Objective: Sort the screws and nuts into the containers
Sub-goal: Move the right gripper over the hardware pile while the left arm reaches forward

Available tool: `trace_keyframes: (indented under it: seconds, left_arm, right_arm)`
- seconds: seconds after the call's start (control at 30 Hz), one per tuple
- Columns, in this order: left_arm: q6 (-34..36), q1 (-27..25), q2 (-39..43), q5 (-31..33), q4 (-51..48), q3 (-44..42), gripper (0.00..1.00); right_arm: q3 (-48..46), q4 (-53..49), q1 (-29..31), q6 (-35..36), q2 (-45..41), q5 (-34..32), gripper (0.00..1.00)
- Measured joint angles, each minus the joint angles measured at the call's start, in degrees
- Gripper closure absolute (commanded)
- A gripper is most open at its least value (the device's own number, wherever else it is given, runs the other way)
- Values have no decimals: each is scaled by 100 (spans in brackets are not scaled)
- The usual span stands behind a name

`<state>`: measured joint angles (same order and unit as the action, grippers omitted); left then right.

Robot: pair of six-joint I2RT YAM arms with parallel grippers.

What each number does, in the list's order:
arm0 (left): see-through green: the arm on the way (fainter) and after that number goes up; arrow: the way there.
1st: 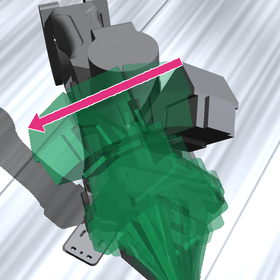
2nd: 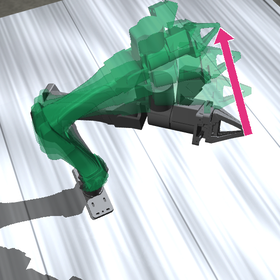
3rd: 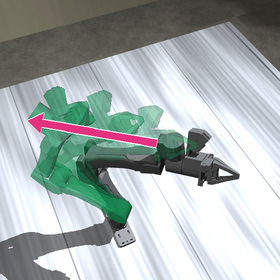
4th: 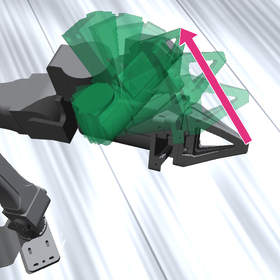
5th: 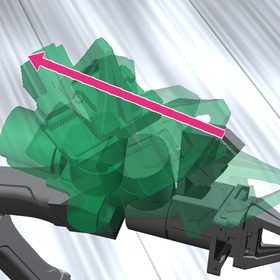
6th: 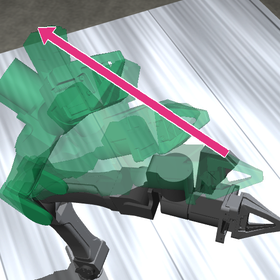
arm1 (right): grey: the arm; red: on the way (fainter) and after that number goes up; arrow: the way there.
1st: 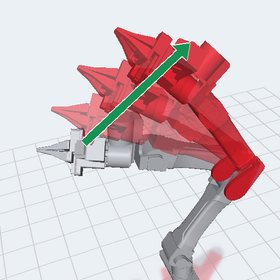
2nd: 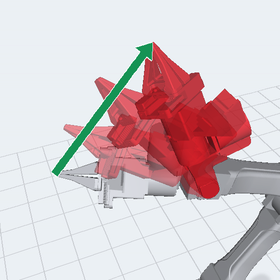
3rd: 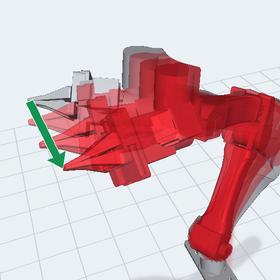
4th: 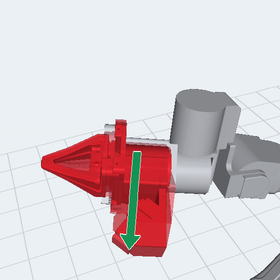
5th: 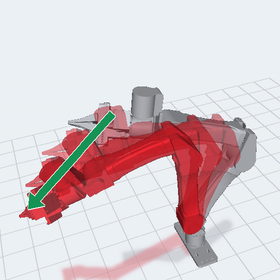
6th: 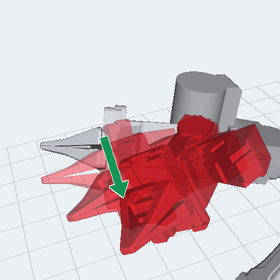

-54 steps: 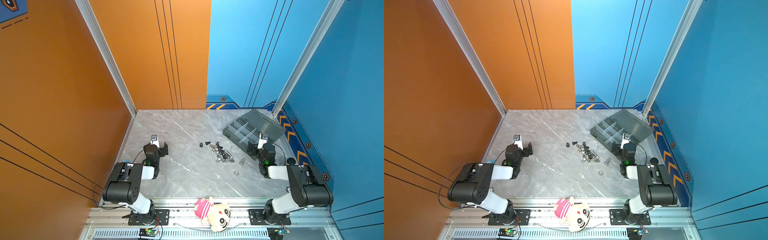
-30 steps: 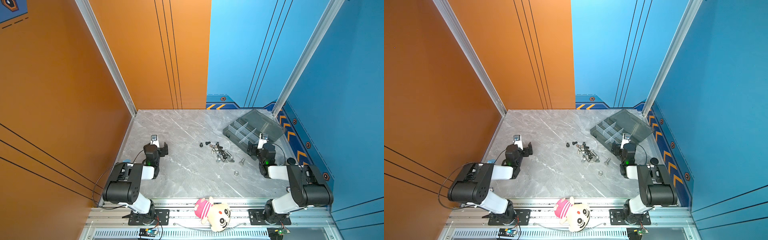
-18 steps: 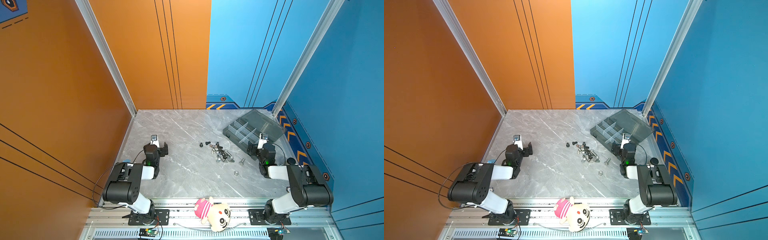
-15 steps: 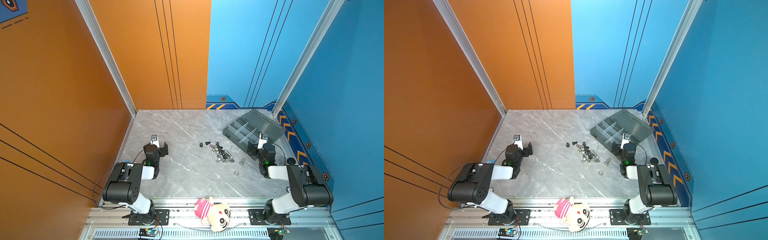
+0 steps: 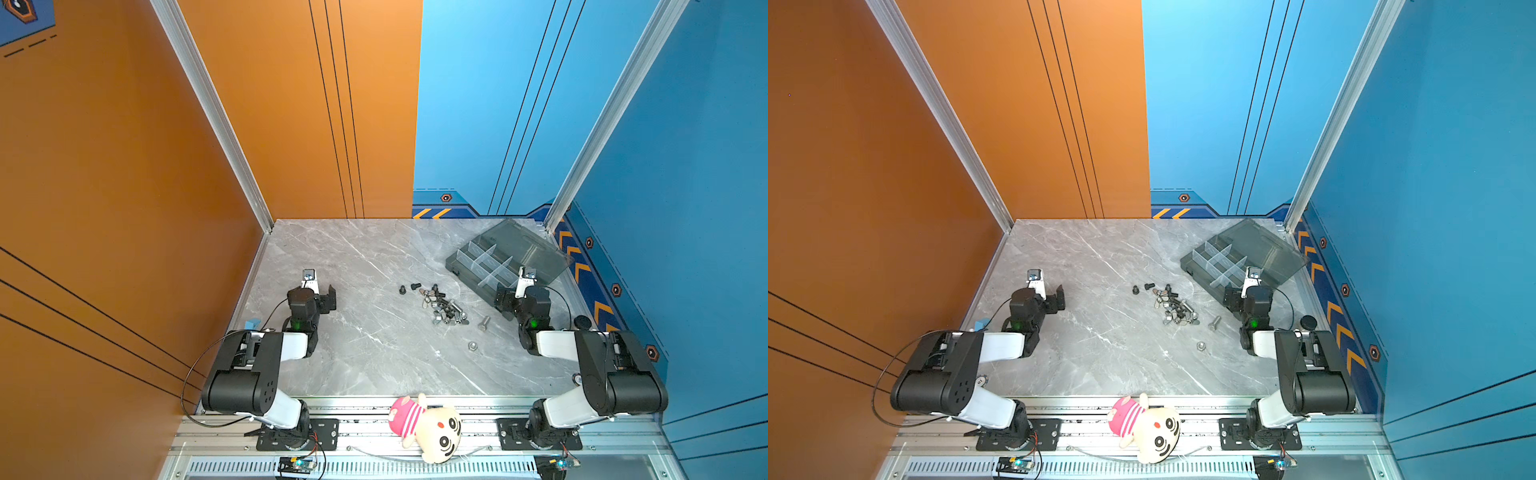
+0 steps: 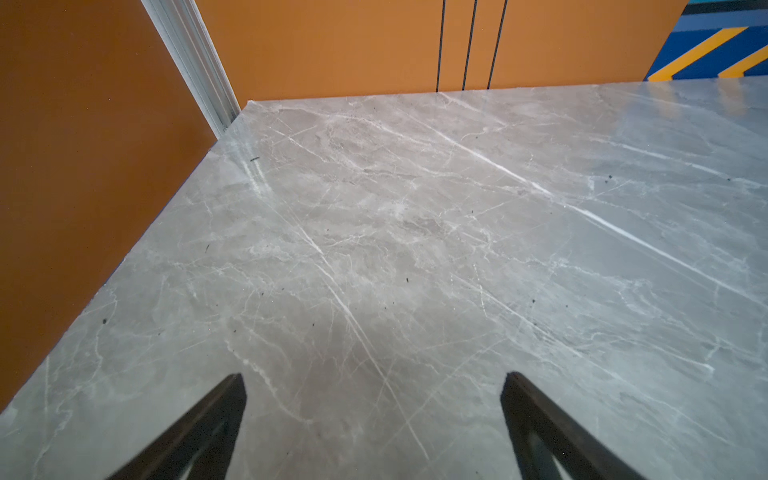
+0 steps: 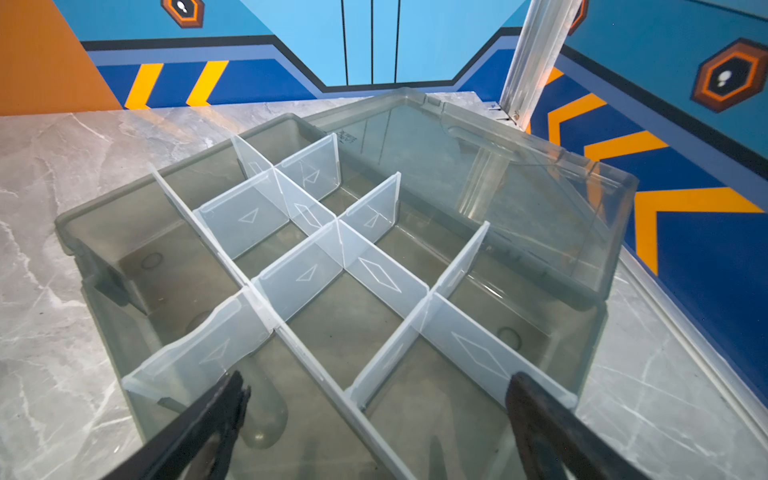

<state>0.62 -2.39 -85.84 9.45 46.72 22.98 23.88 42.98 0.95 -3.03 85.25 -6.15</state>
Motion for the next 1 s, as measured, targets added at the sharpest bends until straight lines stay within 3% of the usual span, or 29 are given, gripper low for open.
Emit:
trace_keyframes:
  seconds: [0.3, 0.57, 1.0]
  left_arm:
    - [192, -181, 474, -33, -317, 15, 2]
    - [74, -483, 1628, -221, -1231, 229, 2]
    - [-833, -1082, 1628, -1163, -2704, 1187, 2]
  right_arm:
    - [249, -1228, 140, -31, -1128, -59, 0]
    - [1397, -3560, 304, -623, -1943, 22, 0]
    - [2124, -6043, 1353, -2028, -2015, 315, 0]
